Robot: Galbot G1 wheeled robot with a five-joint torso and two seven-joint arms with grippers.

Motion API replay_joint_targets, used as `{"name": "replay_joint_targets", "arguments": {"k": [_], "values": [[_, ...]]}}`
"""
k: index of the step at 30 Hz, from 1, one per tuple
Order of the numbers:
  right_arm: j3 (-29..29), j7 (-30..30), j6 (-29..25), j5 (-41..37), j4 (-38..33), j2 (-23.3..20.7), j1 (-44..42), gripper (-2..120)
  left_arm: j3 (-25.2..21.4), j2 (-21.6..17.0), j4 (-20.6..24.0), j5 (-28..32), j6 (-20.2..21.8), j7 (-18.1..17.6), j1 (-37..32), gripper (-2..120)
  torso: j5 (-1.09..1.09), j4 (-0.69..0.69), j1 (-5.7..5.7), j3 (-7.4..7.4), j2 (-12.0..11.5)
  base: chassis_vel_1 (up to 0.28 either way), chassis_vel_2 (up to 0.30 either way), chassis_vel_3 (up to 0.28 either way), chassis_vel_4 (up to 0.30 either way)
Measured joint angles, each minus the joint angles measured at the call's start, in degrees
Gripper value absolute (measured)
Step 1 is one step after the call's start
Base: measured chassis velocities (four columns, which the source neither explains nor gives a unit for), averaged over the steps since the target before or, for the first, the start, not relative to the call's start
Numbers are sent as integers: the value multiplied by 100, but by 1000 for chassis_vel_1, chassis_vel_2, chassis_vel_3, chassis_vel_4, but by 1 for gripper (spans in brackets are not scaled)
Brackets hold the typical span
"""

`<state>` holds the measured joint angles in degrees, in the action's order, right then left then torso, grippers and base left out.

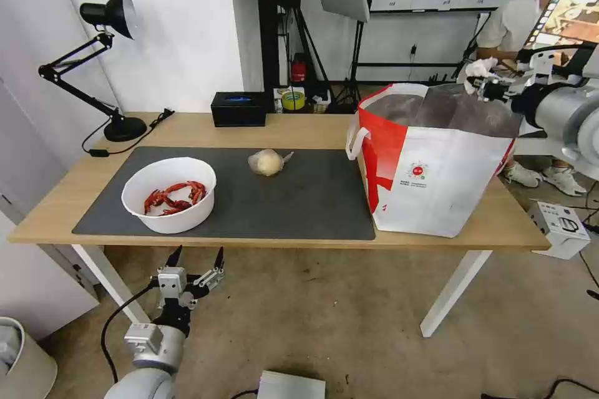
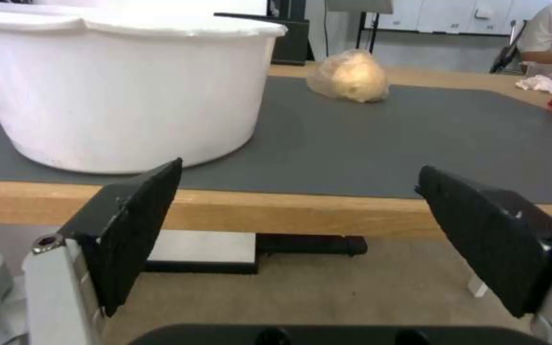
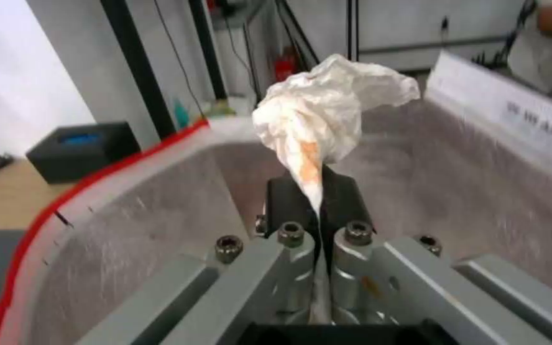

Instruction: Pick up the trash from the table and place it into the takeout bag.

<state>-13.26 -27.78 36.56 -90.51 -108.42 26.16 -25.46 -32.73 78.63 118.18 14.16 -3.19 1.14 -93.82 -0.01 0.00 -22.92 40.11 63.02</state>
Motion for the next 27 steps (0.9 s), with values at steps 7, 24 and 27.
{"name": "replay_joint_targets", "arguments": {"k": [7, 24, 27], "values": [[197, -313, 171, -287, 162, 77, 271, 0, 74, 90, -24, -48, -16, 5, 11, 100, 0, 0, 0, 0, 0, 0, 0, 0, 0], [512, -894, 284, -665, 295, 268, 465, 22, 70, 45, -46, -22, -21, 9, 45, 100, 1, -1, 0, 0, 0, 0, 0, 0, 0], [487, -893, 282, -599, 295, 273, 414, 32, 61, 27, -51, -7, -22, 11, 41, 100, 1, 0, 0, 0, 0, 0, 0, 0, 0]]}}
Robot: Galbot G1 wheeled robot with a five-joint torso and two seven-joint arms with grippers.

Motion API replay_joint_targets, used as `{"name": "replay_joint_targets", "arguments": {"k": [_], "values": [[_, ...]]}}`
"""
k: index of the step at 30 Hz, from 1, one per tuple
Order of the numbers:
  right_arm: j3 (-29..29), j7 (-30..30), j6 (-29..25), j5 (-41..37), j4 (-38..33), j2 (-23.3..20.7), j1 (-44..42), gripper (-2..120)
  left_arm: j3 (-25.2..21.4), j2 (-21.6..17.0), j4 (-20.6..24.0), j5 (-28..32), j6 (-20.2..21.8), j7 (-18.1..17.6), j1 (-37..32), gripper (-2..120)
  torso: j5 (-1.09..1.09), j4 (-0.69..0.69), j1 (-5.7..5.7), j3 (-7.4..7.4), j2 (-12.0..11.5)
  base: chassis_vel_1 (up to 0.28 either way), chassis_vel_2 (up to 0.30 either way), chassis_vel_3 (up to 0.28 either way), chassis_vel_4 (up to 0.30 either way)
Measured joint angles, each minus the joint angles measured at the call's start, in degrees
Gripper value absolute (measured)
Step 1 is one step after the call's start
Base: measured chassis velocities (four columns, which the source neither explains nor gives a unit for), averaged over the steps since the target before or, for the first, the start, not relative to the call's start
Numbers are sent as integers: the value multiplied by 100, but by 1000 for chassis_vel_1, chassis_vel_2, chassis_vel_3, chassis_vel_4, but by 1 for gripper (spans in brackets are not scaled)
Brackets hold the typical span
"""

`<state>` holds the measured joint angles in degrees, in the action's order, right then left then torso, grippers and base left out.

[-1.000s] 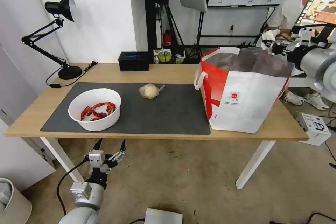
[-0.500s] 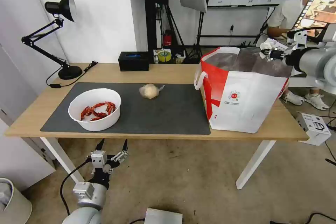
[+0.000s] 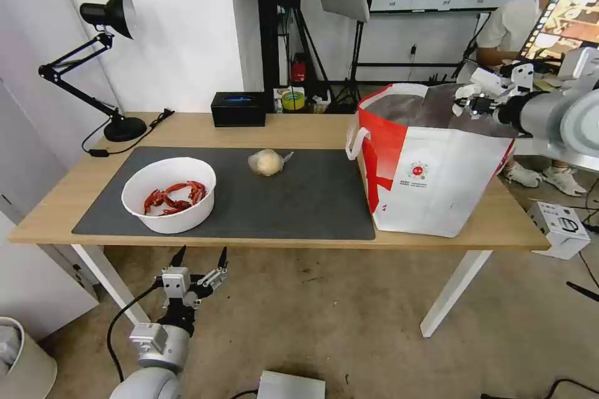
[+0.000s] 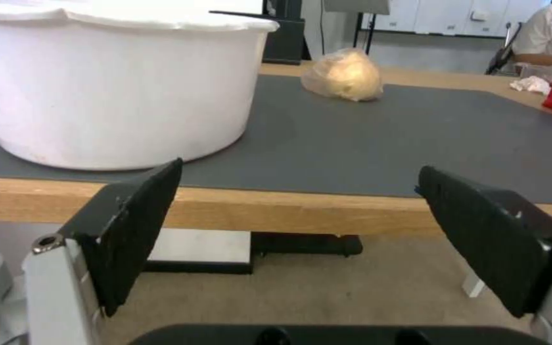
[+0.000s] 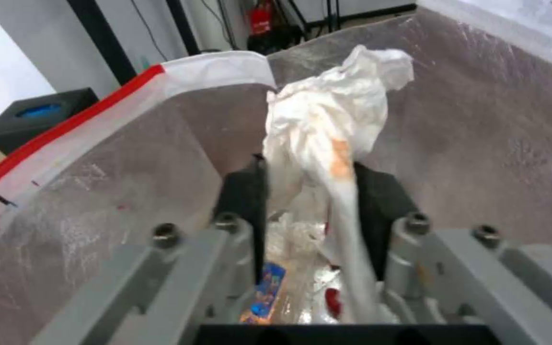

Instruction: Pick up the trash from the table and place it into the takeout bag.

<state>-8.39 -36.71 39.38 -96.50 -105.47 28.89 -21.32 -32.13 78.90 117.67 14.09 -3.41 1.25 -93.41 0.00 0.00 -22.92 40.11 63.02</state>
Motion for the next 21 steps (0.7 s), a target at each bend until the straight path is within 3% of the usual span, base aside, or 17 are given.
{"name": "replay_joint_targets", "arguments": {"k": [14, 18, 21], "values": [[-120, 167, -41, 169, 10, 34, -122, 87, 31, 34, -26, -3, -10, 9, -6, 100, 0, 0, 0, 0, 0, 0, 0, 0, 0], [-138, 213, -65, 188, 2, 39, -131, 98, 5, 31, -19, -4, -10, 10, -8, 100, 0, 0, 0, 0, 0, 0, 0, 0, 0], [-169, 231, -78, 190, 2, 47, -138, 100, -3, 33, -10, -4, -12, 11, -10, 100, 0, 0, 0, 0, 0, 0, 0, 0, 0]]}}
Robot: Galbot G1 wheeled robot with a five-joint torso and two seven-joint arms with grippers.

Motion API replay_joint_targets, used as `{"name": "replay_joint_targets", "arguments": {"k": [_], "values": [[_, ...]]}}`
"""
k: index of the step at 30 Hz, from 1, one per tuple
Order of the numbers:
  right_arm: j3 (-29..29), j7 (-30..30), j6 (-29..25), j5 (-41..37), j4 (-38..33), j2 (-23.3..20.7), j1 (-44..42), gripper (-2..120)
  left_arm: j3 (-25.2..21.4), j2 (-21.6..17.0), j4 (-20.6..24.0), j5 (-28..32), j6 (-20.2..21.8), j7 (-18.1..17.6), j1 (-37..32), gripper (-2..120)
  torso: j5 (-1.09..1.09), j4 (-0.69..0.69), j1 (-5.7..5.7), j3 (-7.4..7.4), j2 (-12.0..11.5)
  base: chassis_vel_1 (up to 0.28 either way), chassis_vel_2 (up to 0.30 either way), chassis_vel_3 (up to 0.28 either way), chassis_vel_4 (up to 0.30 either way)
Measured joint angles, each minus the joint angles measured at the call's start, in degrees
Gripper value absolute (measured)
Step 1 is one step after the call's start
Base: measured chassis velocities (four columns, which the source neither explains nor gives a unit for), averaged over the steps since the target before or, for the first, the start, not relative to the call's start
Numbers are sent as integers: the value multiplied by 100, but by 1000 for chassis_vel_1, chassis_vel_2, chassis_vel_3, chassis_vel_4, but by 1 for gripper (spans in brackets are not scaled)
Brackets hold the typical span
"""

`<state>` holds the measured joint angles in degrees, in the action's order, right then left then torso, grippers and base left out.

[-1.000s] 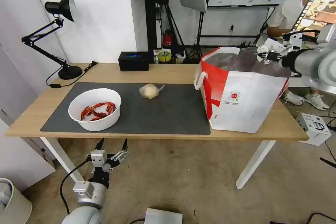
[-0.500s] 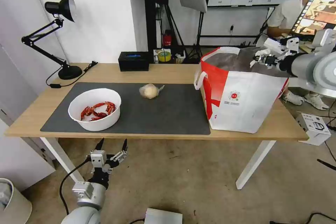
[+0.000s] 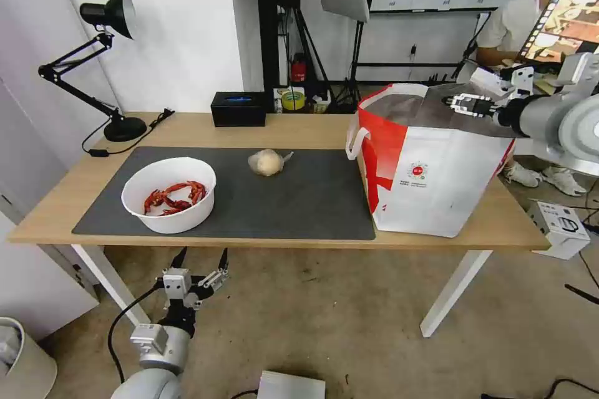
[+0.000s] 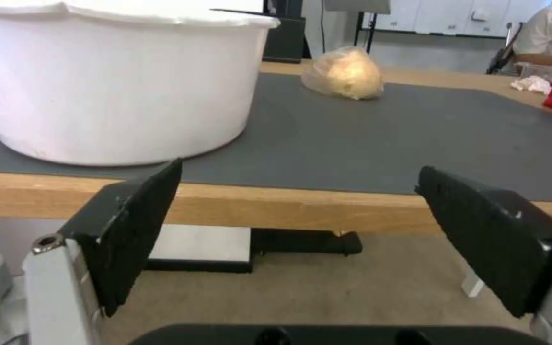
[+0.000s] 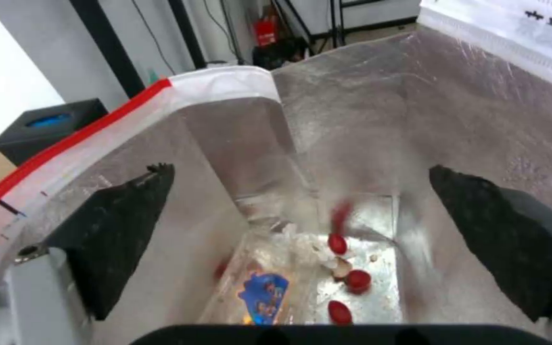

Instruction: Pick up the trash from the table and place it into the takeout bag.

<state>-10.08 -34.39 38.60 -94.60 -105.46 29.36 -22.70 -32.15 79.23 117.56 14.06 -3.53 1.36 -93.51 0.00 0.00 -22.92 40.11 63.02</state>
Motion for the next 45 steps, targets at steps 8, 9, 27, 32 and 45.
{"name": "replay_joint_targets", "arguments": {"k": [8, 9, 27, 32, 45], "values": [[-119, 226, -301, 190, -72, 18, -164, 100, 0, 39, 5, -13, -6, 1, -6, 100, 0, 0, 0, 0, 0, 0, 0, 0, 0], [-139, 307, -435, 250, -96, 27, -211, 100, 1, 45, 6, -16, -7, 1, -3, 100, 0, 0, 0, 0, 0, 0, 0, 0, 0], [-351, 1959, -3073, 2121, -430, 257, -1121, 100, -86, 49, 98, -16, -11, -2, -106, 100, 0, 0, 0, 0, 0, 0, 0, 0, 0], [-381, 2219, -3582, 2596, -655, 324, -1458, 100, -89, 36, 107, -14, -14, -2, -113, 100, 0, 0, 0, 0, 0, 0, 0, 0, 0], [-489, 2551, -4430, 3726, -1367, 717, -2614, 100, -67, 3, 88, -9, -21, -4, -105, 100, 1, 0, 0, 0, 0, 0, 0, 0, 0]]}}
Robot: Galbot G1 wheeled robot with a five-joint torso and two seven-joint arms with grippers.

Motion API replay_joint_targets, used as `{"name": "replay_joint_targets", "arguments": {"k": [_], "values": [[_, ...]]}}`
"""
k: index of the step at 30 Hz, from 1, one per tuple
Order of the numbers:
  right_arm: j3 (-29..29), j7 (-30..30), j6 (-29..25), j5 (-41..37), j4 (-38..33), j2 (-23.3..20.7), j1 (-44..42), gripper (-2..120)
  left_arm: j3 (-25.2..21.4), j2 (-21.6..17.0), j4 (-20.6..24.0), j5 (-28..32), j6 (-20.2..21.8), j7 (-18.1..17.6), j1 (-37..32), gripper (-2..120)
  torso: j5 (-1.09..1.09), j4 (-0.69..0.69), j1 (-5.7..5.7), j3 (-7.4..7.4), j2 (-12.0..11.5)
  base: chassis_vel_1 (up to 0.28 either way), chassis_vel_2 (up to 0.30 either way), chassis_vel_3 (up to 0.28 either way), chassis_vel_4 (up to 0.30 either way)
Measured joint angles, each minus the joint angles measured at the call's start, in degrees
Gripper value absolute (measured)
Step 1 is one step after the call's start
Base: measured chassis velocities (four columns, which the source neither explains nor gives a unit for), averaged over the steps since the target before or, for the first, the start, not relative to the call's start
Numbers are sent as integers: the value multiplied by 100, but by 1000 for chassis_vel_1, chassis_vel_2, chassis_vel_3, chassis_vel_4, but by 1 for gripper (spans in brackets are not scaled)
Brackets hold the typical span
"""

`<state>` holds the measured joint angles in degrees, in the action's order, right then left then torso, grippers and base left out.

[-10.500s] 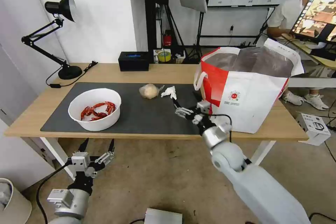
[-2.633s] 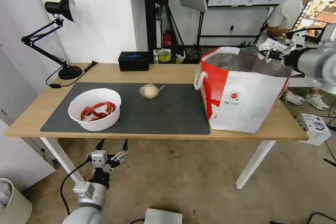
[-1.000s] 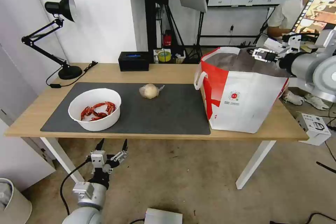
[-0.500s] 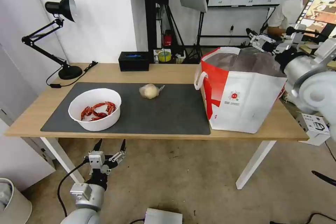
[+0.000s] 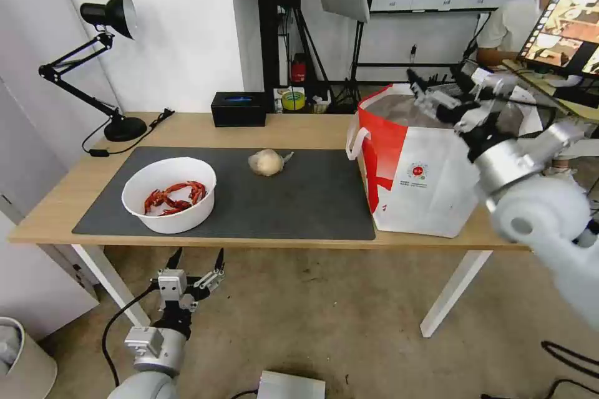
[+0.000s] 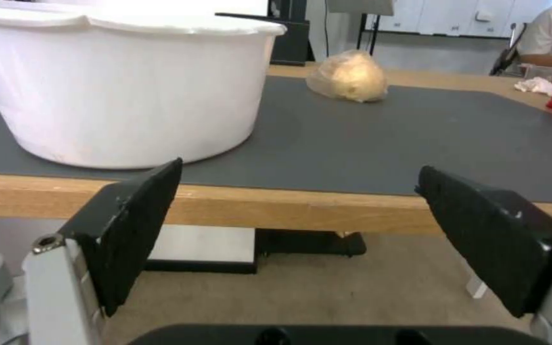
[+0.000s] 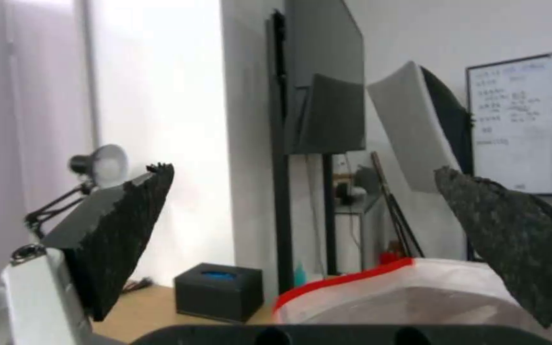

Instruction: Pick up the trash from the table and place it into the takeout bag.

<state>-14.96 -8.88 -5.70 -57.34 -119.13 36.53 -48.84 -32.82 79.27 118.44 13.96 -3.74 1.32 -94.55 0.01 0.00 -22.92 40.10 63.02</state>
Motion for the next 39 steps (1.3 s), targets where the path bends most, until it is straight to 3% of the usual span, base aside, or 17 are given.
{"name": "replay_joint_targets", "arguments": {"k": [17, 29, 39], "values": [[-372, 43, -329, 874, -385, 453, -1021, 100, -45, 5, 39, -1, 0, 0, -69, 100, -1, -1, 0, 0, 0, 0, 0, 0, 0], [-1491, 181, -249, 1226, -630, 848, -2315, 100, -62, -12, 27, 0, 2, 0, -69, 100, -1, 0, 0, 0, 0, 0, 0, 0, 0], [-1888, 271, -216, 1637, -804, 1418, -3191, 100, -32, -10, -16, -3, 5, 1, -63, 100, -1, 0, 0, 0, 0, 0, 0, 0, 0]]}}
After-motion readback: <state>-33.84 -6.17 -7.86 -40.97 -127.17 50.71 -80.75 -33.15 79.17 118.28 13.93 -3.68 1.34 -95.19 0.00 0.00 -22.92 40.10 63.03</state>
